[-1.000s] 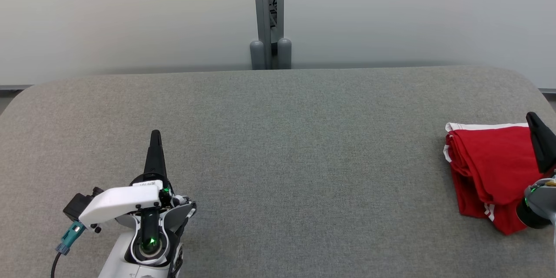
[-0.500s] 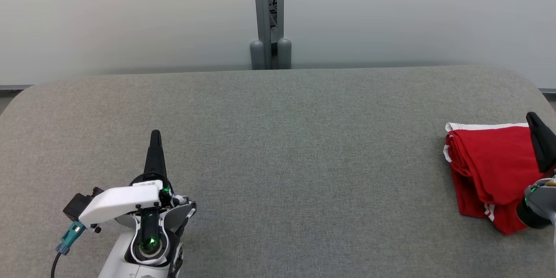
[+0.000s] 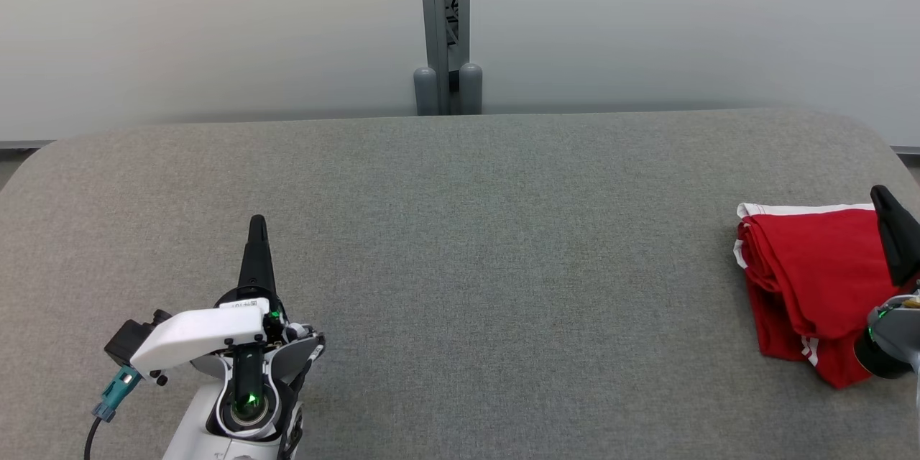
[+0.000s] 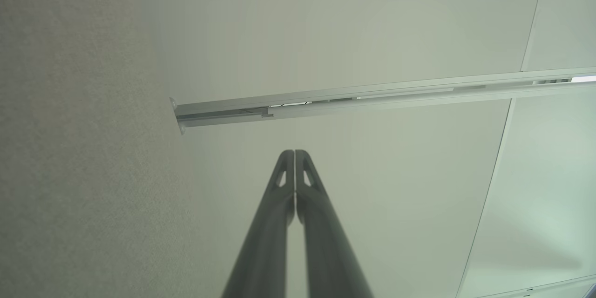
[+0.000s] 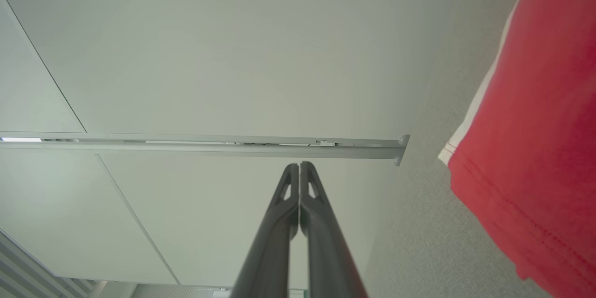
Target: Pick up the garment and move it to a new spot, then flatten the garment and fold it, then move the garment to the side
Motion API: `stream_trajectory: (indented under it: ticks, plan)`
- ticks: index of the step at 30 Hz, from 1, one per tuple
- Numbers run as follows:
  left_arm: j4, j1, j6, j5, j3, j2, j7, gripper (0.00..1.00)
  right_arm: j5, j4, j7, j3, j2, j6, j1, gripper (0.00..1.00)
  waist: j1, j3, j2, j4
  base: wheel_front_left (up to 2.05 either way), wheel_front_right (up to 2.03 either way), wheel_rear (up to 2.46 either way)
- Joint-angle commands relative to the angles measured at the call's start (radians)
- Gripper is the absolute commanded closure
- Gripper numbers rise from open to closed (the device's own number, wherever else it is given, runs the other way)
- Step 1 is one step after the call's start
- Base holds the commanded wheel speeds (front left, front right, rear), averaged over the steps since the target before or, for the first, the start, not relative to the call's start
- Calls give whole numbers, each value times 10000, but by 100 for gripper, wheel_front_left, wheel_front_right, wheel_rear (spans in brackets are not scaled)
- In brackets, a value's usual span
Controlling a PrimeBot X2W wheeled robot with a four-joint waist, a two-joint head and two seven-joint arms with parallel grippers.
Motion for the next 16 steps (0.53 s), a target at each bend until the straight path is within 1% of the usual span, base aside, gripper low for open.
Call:
stream_trajectory:
  ticks: [1, 16]
  plan:
    - [-7, -110, -42, -23, 8, 26, -14, 100, 51, 9, -33, -25, -62, 22, -5, 100, 0, 0, 0, 0, 0, 0, 0]
    - [-8, -110, -43, -23, 9, 26, -14, 100, 60, 9, -29, -15, -66, 22, -2, 100, 0, 0, 0, 0, 0, 0, 0]
